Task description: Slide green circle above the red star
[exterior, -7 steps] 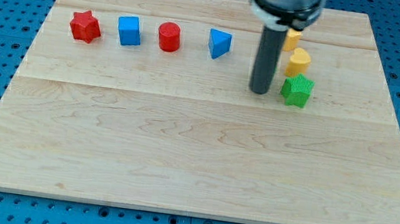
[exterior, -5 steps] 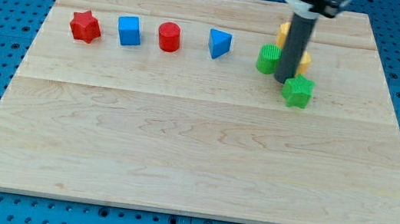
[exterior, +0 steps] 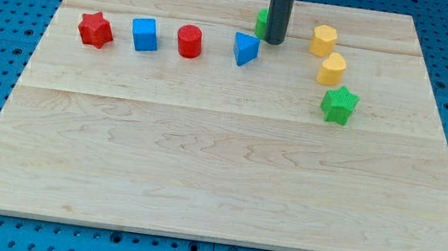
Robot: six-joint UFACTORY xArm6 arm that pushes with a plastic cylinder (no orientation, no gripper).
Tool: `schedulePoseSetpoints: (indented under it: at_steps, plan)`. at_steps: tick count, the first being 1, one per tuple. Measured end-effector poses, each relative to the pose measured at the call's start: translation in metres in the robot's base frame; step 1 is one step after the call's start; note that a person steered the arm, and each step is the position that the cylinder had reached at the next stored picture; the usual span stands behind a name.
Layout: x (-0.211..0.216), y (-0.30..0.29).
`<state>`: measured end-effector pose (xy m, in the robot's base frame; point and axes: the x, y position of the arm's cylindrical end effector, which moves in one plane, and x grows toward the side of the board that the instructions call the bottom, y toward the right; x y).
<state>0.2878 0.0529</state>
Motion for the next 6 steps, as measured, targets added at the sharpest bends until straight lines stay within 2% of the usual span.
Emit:
schedulePoseSetpoints:
  at_steps: [3,4,5,6]
  plan:
    - [0.0,0.006]
    - [-0.031,0.039]
    - [-0.033,0.019]
    - [-0.033,-0.031]
